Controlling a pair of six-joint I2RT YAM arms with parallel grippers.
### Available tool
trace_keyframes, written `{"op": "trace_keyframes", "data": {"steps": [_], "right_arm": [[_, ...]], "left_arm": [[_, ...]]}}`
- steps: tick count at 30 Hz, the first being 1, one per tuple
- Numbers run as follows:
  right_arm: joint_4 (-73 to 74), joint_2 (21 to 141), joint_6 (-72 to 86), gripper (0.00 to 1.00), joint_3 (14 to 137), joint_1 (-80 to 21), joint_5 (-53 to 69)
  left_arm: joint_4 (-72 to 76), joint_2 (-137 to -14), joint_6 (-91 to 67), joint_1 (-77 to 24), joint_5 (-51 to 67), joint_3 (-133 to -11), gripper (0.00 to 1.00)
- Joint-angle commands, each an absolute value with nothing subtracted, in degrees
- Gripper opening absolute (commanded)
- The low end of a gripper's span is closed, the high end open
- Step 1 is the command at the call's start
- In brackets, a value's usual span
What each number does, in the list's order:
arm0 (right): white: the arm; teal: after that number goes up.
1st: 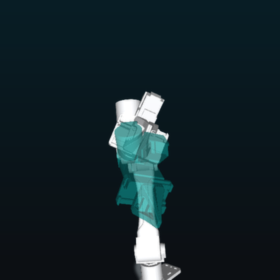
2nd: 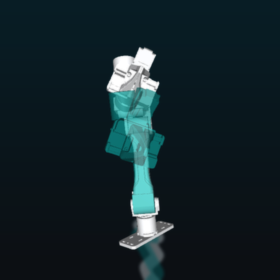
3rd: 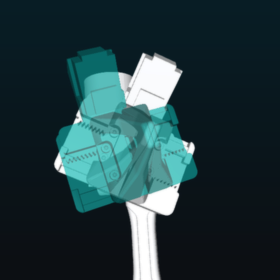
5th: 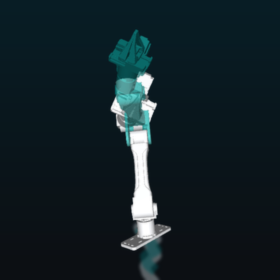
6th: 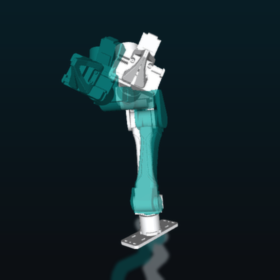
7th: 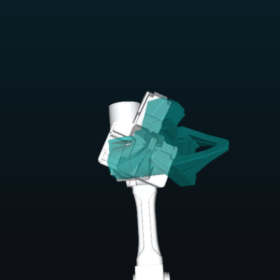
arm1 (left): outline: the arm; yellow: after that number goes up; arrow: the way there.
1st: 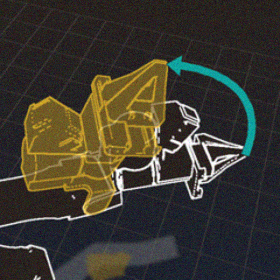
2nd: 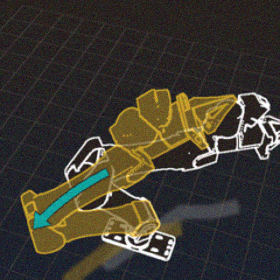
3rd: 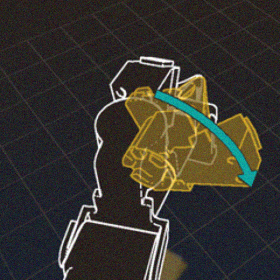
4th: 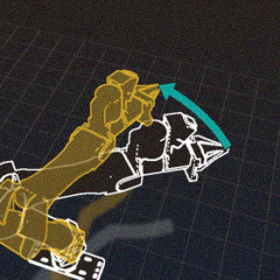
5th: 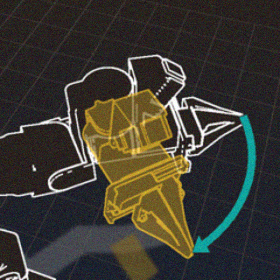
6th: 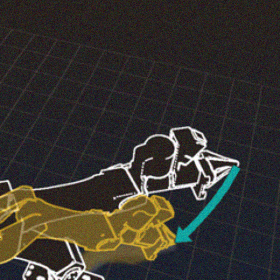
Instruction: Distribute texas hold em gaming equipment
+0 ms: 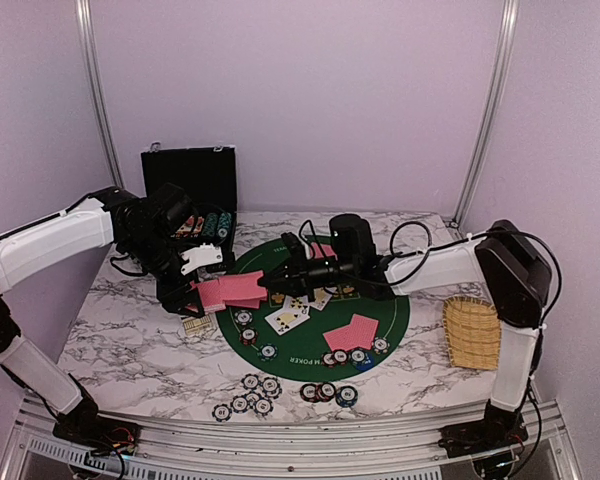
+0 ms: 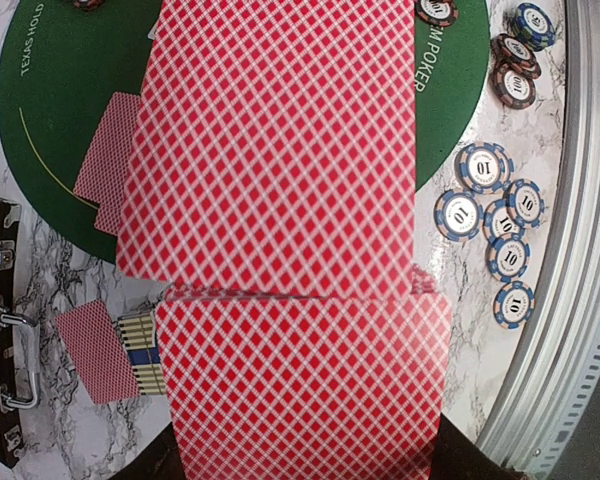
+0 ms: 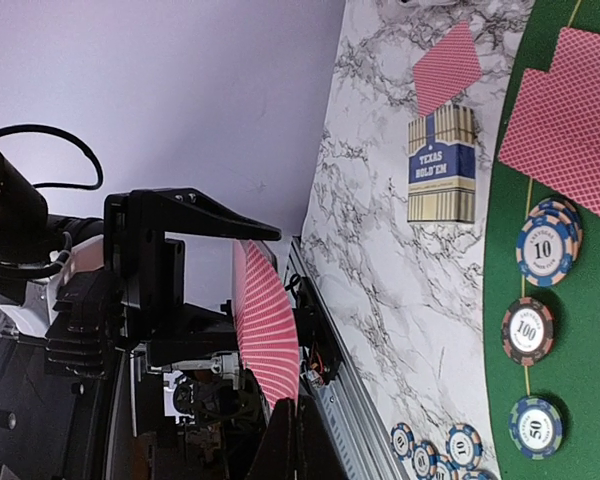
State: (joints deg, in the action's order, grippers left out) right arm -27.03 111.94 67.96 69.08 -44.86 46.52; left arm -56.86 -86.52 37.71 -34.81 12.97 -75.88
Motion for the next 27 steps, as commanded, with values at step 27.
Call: {"op": "trace_keyframes", "data": {"steps": [27], "right_arm": [[-4.3, 111.8, 42.5, 0.00, 60.4, -20.1, 42.7]], "left_arm": [[-57.6, -85.2, 38.0, -34.5, 13.7, -76.3, 0.00]]}}
